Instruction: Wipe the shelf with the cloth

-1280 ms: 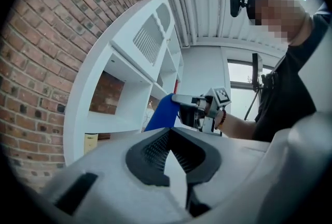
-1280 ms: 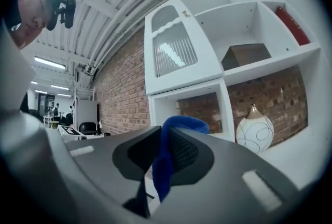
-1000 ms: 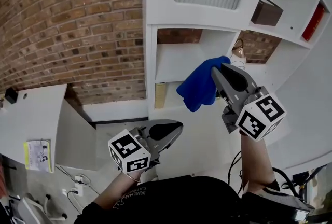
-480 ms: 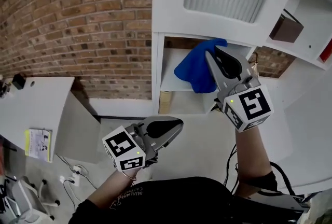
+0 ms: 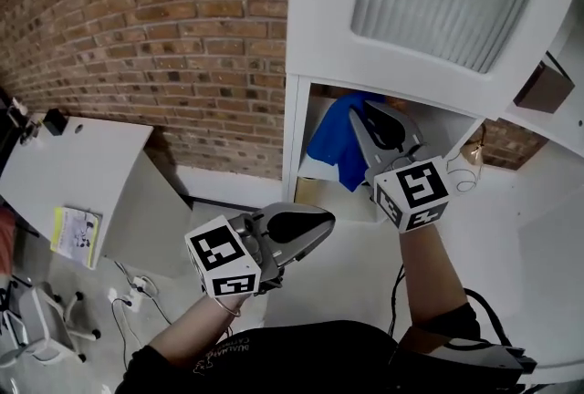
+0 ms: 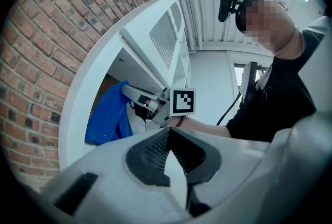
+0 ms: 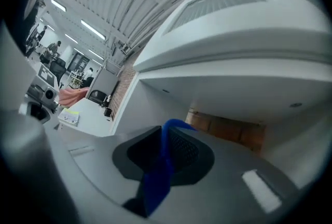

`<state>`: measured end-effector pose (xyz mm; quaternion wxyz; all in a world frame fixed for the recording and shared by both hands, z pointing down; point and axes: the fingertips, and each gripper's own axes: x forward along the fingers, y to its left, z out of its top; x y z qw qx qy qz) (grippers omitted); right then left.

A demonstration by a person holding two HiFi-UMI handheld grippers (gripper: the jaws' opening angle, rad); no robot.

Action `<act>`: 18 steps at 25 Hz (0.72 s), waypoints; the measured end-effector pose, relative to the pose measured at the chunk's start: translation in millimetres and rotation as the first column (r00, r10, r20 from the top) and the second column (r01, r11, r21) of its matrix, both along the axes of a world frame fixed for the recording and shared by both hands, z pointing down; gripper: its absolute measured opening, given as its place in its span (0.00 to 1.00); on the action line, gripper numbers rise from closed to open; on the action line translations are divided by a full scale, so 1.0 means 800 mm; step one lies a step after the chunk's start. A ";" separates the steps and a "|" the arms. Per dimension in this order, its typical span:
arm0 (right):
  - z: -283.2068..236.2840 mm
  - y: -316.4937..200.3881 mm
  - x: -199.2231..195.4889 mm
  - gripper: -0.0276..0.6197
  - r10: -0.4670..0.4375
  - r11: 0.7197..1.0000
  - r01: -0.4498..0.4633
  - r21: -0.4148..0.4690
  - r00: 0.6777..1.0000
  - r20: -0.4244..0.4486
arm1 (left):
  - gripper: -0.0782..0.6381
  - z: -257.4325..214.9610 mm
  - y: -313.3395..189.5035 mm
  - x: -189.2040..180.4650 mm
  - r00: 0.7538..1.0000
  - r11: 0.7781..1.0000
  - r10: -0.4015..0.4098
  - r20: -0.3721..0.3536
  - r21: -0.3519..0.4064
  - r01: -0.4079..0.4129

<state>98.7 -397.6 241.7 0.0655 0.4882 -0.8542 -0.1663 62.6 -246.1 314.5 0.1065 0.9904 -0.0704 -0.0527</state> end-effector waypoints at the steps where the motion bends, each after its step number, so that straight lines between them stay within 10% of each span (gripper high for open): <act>1: 0.005 -0.010 0.000 0.13 0.001 1.000 -0.001 -0.008 1.000 0.003 | 0.11 0.000 -0.002 0.003 1.000 1.000 -0.001 0.007 0.004 0.001; 18: 0.106 -0.162 -0.019 0.13 -0.022 0.975 -0.031 -0.221 0.972 -0.234 | 0.11 0.027 0.007 0.044 0.995 0.996 0.076 0.057 0.038 -0.078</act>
